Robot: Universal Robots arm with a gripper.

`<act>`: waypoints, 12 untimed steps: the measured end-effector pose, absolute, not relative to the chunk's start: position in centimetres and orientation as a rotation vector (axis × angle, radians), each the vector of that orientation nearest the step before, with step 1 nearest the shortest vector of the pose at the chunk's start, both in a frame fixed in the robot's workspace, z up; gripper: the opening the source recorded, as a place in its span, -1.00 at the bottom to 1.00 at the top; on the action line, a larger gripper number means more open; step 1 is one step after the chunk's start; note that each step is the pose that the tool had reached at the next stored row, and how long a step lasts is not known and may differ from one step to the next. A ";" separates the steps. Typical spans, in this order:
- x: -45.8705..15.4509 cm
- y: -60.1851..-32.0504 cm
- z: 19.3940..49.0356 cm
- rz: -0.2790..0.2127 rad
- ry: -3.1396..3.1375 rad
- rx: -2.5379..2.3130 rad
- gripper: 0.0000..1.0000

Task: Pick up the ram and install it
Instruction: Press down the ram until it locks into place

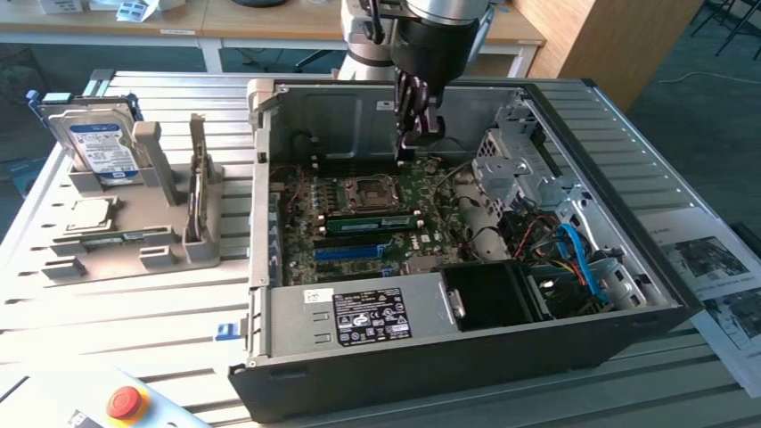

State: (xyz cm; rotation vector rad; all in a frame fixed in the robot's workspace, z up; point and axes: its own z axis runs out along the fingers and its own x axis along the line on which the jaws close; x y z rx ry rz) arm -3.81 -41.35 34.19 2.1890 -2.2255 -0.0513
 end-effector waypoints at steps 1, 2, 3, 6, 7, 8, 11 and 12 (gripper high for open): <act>-3.8 -41.3 34.2 -0.051 -2.226 2.189 -0.80; -3.8 -41.3 34.2 -0.051 -2.226 2.189 -0.80; -3.8 -41.3 34.2 -0.051 -2.226 2.189 -0.80; -3.8 -41.3 34.2 -0.051 -2.226 2.189 -0.80; -3.8 -41.3 34.2 -0.051 -2.225 2.189 -0.80; -3.8 -41.3 34.2 -0.051 -2.226 2.189 -0.80; -3.7 -41.4 34.2 -0.051 -2.225 2.189 -0.80; -3.7 -41.4 34.2 -0.051 -2.225 2.189 -0.80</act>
